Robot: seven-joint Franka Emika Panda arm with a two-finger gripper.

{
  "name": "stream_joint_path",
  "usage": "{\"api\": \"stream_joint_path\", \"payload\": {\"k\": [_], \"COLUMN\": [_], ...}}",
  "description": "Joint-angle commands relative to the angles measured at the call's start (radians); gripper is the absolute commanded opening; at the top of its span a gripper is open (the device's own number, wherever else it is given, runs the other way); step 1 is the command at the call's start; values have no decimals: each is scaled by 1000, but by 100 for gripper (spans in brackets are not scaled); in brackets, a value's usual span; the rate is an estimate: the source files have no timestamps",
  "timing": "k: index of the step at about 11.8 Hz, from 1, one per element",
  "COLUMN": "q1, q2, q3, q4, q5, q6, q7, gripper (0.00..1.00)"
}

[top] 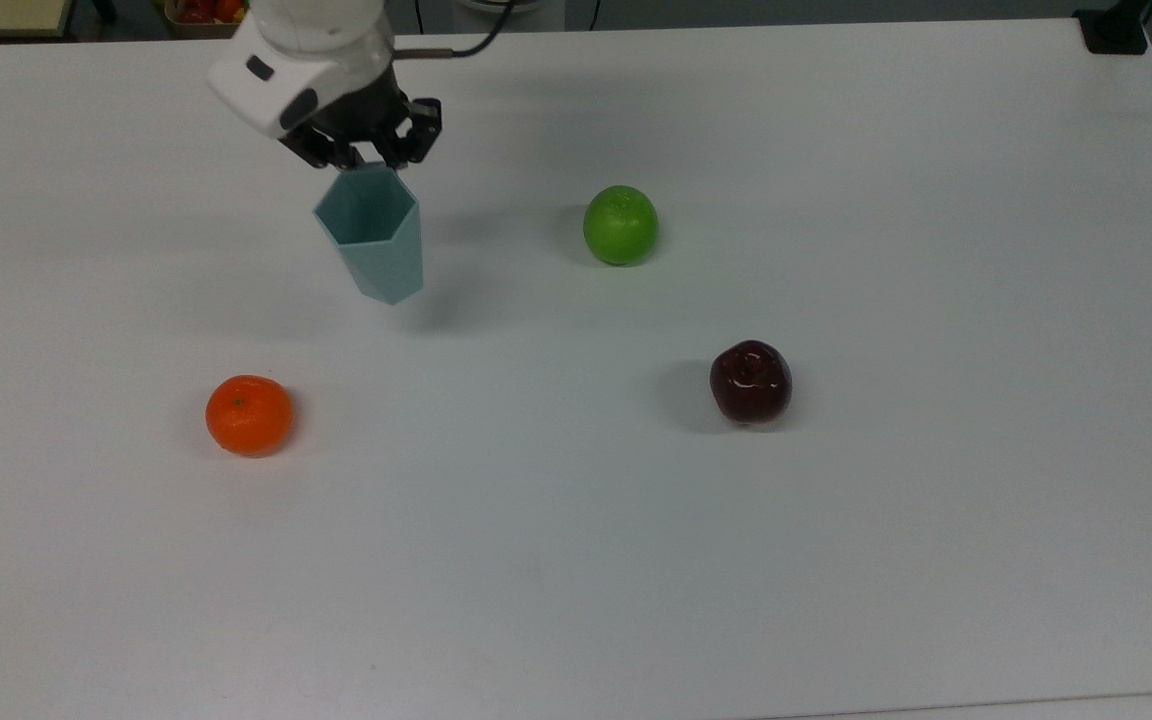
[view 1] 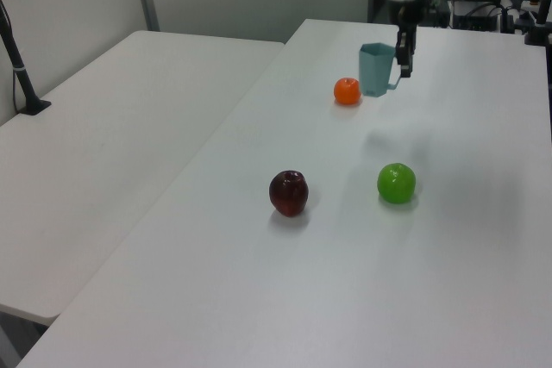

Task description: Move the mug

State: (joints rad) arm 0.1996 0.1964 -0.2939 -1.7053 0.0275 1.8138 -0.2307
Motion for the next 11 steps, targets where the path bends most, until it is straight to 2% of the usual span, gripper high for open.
{"api": "stream_joint_path", "payload": {"k": [1, 3, 5, 6, 8, 10, 11], "q1": [-15, -40, -107, -124, -124, -127, -124], "q2": [-66, -121, -149, -166, -195, -198, -195], "q3": [10, 36, 119, 142, 151, 196, 197], "q4": [-65, -144, -210, -250, -337, -410, -436], "q5": [2, -23, -49, -61, -78, -130, -138], "q6": [-27, -14, -11, 5, 85, 148, 180], "q7": [14, 17, 19, 30, 86, 157, 183], "gripper": [13, 13, 13, 13, 13, 13, 13]}}
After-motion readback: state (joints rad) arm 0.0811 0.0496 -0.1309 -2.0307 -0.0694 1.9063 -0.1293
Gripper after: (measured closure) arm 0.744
